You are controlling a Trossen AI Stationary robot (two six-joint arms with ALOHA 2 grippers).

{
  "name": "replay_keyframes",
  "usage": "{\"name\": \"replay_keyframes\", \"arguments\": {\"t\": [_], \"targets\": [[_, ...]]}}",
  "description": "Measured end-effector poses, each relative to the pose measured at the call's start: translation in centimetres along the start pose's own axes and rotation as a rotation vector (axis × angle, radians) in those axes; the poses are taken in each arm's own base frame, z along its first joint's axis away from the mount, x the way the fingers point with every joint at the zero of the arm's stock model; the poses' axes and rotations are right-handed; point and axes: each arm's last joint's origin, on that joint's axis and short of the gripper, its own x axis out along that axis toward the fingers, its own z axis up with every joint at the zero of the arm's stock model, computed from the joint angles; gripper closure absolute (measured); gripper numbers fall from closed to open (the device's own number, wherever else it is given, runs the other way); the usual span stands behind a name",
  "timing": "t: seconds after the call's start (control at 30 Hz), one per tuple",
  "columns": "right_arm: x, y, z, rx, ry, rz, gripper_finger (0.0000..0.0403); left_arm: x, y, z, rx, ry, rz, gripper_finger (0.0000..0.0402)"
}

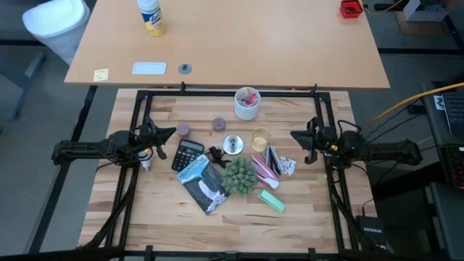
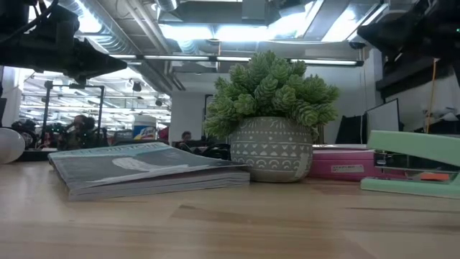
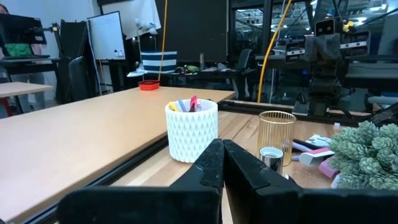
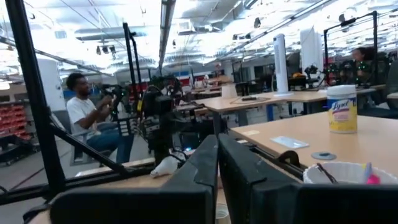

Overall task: Screw lightbulb
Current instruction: Put the plant on the top

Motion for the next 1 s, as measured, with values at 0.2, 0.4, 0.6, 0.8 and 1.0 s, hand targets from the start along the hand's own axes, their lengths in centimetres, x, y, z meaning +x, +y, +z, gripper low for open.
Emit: {"name": "replay_keyframes", "arguments": {"t": [0.2, 0.4, 0.6, 0.8, 1.0], "targets": [[1.5, 0.4, 0.3, -0.006, 0.031, 0.029, 0.0337, 0.0, 0.0, 0.0, 0.000, 0.000, 0.001, 0.0400], [4.1, 1.1, 1.8, -0.096, 0.090, 0.028, 0.0262, 0.0, 0.0, 0.0, -0.028, -0.001, 0.001, 0.0400], [7.5, 1.8, 2.6, -0.226, 0.182, 0.034, 0.0232, 0.0, 0.0, 0.0, -0.079, 0.000, 0.001, 0.0400], [11.3, 2.6, 2.5, -0.357, 0.369, 0.055, 0.0230, 0.0, 0.0, 0.0, -0.079, -0.001, 0.000, 0.0400], [15.3, 3.0, 2.1, -0.503, 0.550, -0.011, 0.0230, 0.0, 0.0, 0.0, -0.079, 0.000, 0.001, 0.0400]]}}
